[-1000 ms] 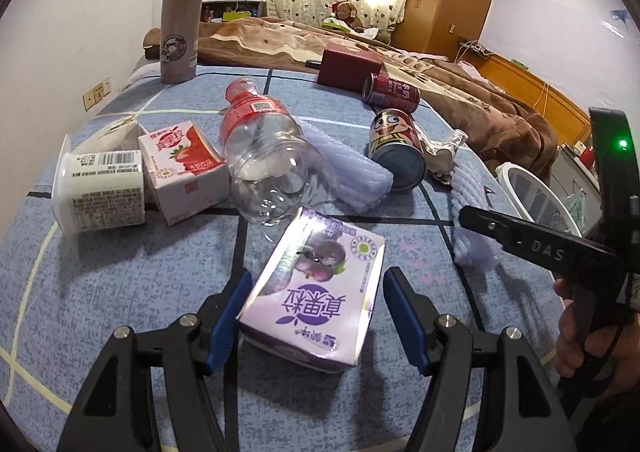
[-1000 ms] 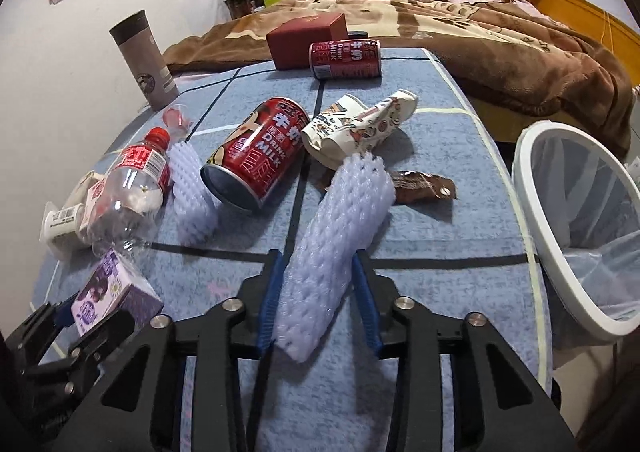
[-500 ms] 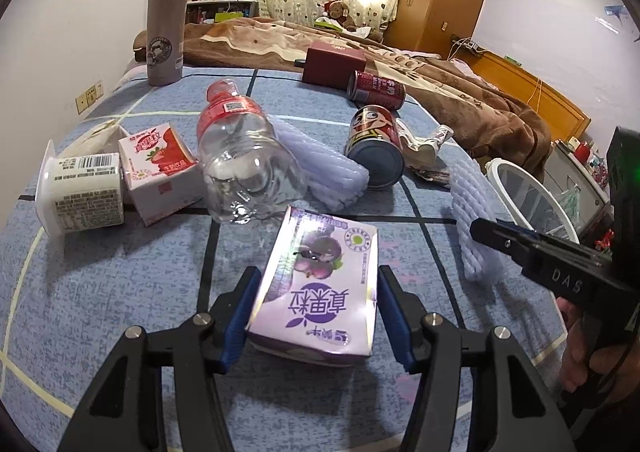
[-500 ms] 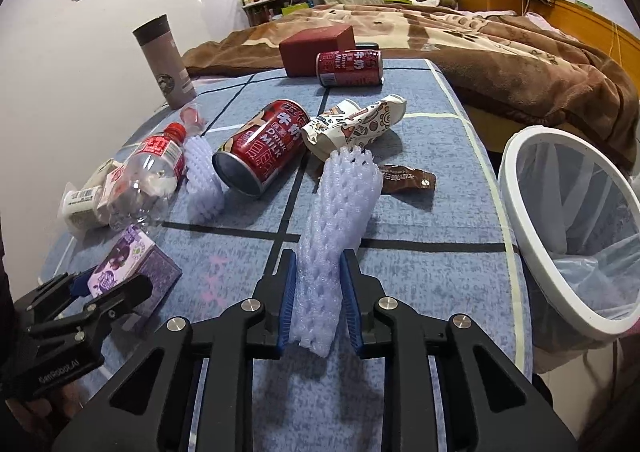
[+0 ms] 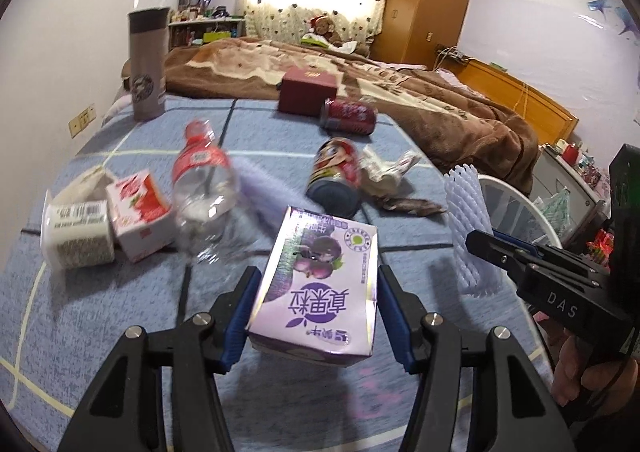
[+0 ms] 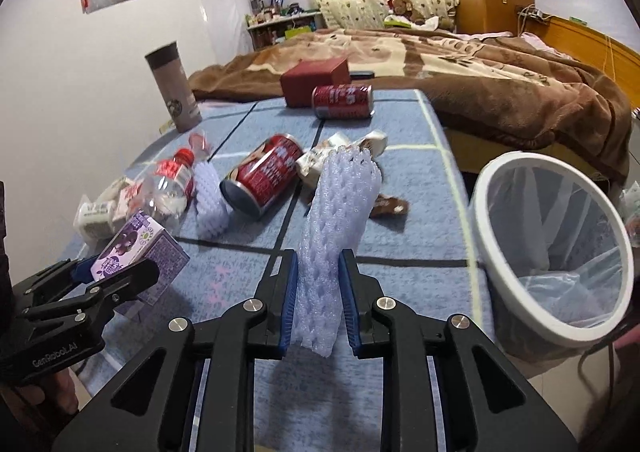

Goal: Collect trash
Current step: 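Carry both items over the white wastebasket and open both grippers to drop them, then move both tools back over the table toward the remaining trash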

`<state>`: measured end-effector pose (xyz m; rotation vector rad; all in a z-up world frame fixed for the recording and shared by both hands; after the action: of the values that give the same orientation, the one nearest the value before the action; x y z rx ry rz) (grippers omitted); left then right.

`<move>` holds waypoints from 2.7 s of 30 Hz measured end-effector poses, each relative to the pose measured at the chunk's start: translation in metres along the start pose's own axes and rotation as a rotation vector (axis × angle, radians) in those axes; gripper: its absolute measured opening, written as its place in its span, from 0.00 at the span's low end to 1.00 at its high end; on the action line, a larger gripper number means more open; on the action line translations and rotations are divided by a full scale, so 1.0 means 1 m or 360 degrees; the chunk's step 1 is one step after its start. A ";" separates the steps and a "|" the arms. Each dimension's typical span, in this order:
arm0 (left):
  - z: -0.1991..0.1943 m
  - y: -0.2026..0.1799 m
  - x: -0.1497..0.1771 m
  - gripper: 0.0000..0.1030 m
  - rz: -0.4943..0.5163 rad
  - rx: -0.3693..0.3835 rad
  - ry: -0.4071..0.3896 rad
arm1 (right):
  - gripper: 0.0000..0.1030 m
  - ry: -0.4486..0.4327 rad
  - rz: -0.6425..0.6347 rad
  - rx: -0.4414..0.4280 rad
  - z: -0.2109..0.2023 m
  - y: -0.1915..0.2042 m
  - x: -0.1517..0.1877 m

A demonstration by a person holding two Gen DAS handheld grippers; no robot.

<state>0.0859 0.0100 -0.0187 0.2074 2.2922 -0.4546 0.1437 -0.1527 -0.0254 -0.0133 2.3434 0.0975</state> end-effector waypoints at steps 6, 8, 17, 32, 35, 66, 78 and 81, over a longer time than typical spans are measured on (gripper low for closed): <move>0.005 -0.029 -0.018 0.58 0.0056 0.0078 -0.0028 | 0.21 -0.0053 0.0049 0.0020 -0.013 -0.021 -0.005; 0.010 -0.040 -0.023 0.58 0.0081 0.0121 -0.0022 | 0.21 -0.0068 0.0053 0.0041 -0.015 -0.028 -0.008; 0.041 -0.090 -0.045 0.58 0.0165 0.0267 0.0020 | 0.21 -0.0094 0.0144 0.0153 -0.021 -0.073 -0.011; 0.096 -0.179 -0.058 0.58 0.0313 0.0439 0.0133 | 0.21 -0.0025 0.0336 0.0311 -0.012 -0.149 -0.008; 0.108 -0.195 -0.060 0.58 0.0326 0.0462 0.0158 | 0.21 0.0025 0.0336 0.0355 -0.004 -0.162 -0.004; 0.147 -0.230 -0.055 0.72 0.0353 0.0475 0.0260 | 0.34 0.0107 0.0368 0.0425 0.010 -0.214 0.008; 0.112 -0.199 -0.055 0.73 0.0302 0.0417 0.0180 | 0.37 0.0008 0.0392 0.0392 -0.005 -0.191 0.004; 0.101 -0.185 -0.054 0.73 0.0266 0.0401 0.0150 | 0.37 -0.0021 0.0390 0.0371 -0.008 -0.180 0.002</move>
<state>0.1376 -0.1997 0.0041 0.5512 2.2812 -0.6577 0.1437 -0.3323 -0.0326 0.3884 2.3201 -0.0558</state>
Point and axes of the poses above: each gripper's, at about its wrist camera, not at the fingertips, and z roughly the way its jaws point, y to its left, x to its underside, the point moved 2 cm from there along z, roughly the way its jaws point, and after that the axes turned 7 degrees about x, right-handed, at the moved point
